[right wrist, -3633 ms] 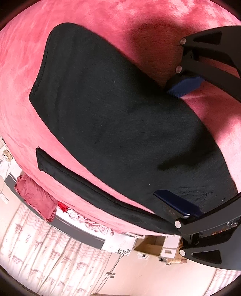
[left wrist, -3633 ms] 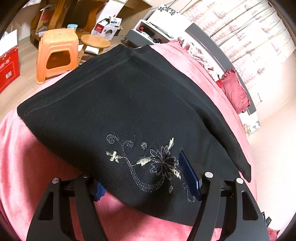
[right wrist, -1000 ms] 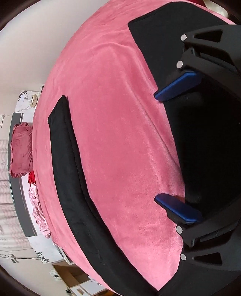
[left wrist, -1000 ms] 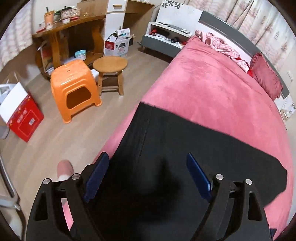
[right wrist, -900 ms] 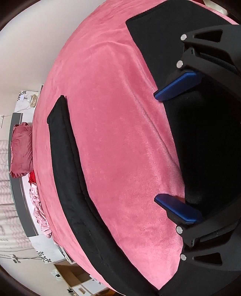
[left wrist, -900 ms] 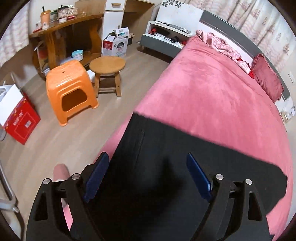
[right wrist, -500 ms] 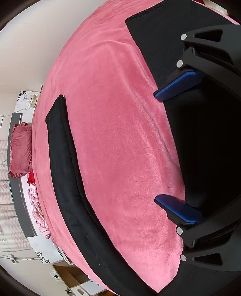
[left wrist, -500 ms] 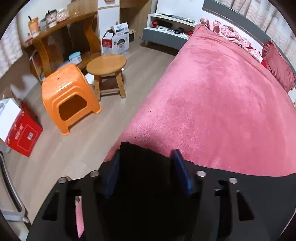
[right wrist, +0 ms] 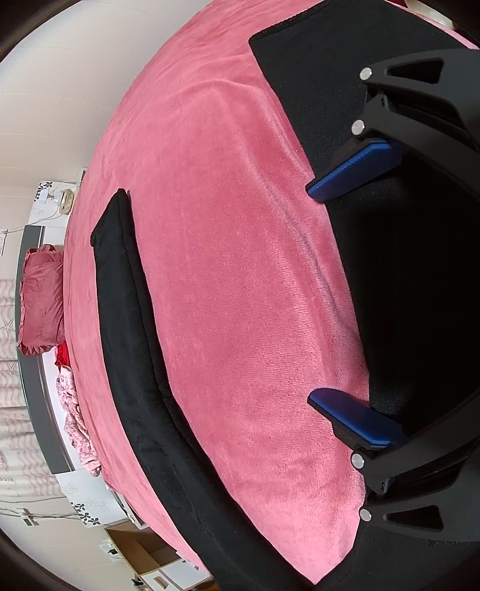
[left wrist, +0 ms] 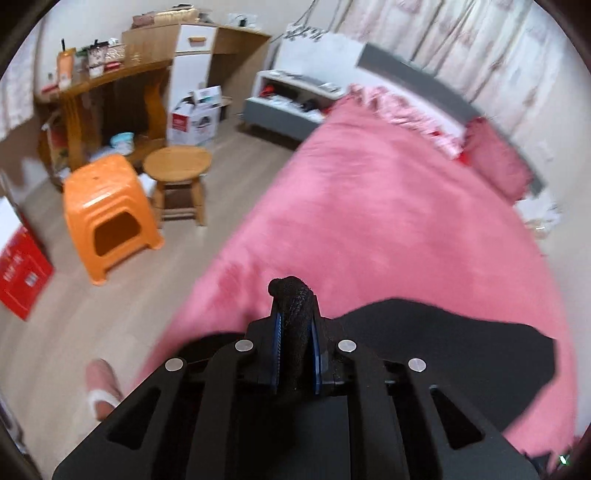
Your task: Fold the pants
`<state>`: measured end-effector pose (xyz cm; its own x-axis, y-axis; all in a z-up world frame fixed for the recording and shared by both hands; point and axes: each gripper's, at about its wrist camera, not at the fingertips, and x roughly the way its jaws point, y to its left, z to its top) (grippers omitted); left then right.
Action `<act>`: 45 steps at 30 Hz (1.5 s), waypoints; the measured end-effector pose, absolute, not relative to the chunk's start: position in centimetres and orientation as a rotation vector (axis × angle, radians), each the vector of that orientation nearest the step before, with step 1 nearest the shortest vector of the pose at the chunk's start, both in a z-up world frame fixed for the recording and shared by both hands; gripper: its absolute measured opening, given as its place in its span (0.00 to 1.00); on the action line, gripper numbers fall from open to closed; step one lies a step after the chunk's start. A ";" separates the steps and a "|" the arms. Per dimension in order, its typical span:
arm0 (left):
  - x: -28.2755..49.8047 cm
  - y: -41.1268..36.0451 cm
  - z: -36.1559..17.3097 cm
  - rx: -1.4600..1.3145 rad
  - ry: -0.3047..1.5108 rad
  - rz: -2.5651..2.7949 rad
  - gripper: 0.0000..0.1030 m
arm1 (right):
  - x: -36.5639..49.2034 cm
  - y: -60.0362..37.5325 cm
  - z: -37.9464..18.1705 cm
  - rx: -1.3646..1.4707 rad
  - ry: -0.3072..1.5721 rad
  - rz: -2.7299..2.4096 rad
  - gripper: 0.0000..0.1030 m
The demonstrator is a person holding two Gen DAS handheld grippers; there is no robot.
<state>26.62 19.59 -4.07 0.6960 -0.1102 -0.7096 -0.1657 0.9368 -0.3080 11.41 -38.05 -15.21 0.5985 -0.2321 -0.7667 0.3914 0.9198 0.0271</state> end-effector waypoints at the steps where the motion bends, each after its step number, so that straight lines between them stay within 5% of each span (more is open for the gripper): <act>1: 25.0 19.3 -3.6 -0.379 0.791 0.005 0.11 | 11.4 -38.0 -15.2 0.201 0.857 -0.364 0.98; 10: 11.9 18.8 -4.7 -0.578 0.744 -0.047 0.11 | 11.5 -37.9 -15.0 0.196 0.871 -0.367 0.98; 20: 8.3 19.7 -10.6 -0.632 0.848 -0.011 0.11 | 13.3 -37.2 -11.5 0.138 0.921 -0.304 0.97; 26: 8.0 19.4 -10.7 -0.610 0.839 -0.015 0.11 | 20.9 -34.4 -4.4 0.277 0.868 -0.071 0.97; 32: 7.6 18.5 -10.2 -0.533 0.838 -0.028 0.11 | 31.7 -32.0 -4.4 0.496 0.994 -0.037 0.96; 35: 7.2 18.3 -9.4 -0.502 0.825 -0.047 0.11 | 34.7 -31.4 -6.7 0.557 1.084 -0.111 0.74; 37: 7.1 18.0 -8.3 -0.456 0.801 -0.067 0.11 | 35.1 -31.9 -8.4 0.641 1.119 -0.135 0.44; 38: 7.0 17.9 -7.8 -0.434 0.788 -0.075 0.11 | 35.2 -32.4 -9.2 0.703 1.131 -0.115 0.20; 39: 7.1 17.8 -7.4 -0.420 0.779 -0.080 0.11 | 35.0 -32.9 -9.4 0.745 1.129 -0.104 0.10; 45: 8.7 20.7 -4.4 -0.568 0.705 -0.102 0.11 | 30.7 -35.5 -4.1 0.760 0.979 0.043 0.06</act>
